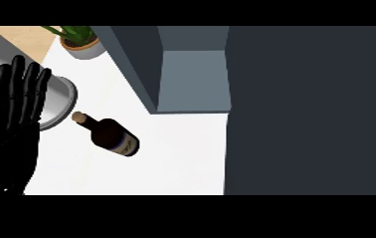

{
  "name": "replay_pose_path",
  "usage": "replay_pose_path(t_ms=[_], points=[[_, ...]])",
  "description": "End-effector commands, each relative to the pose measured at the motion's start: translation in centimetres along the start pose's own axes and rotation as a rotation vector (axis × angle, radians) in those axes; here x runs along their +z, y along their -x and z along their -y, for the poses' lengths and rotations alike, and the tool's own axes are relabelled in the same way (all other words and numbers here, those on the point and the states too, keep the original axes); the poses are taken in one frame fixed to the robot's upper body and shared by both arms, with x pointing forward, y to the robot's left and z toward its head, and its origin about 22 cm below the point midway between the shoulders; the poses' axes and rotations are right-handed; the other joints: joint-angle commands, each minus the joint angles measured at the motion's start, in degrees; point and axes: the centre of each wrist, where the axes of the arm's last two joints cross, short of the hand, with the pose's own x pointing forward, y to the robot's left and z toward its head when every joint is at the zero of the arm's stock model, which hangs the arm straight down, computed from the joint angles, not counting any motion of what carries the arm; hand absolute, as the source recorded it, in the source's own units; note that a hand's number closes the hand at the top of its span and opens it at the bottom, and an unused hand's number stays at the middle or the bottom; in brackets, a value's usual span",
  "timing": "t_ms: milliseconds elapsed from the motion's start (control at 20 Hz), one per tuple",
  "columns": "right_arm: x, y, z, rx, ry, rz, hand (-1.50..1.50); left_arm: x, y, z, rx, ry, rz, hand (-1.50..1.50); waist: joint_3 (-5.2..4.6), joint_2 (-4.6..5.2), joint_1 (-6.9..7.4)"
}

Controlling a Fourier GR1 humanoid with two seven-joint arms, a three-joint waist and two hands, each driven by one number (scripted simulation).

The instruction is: Pick up the wine, place it into the cabinet and close the cabinet

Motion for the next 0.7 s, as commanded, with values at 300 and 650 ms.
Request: replay_pose_path(t_ms=[300, 650], points=[[2.4, -1.3, -2.3, -0.199, -0.082, -0.101, -1.50, -0.7, 1.1, 1.8, 0.399, 0.407, -0.120, -1.50, -0.62, 0.32, -0.79], [3.8, -7.2, -1.7, -0.222, -0.105, -0.142, -1.50, -2.4, -3.7, -2.3, 0.451, 0.488, -0.157, -1.50, -0.57, -0.04, 0.39]])
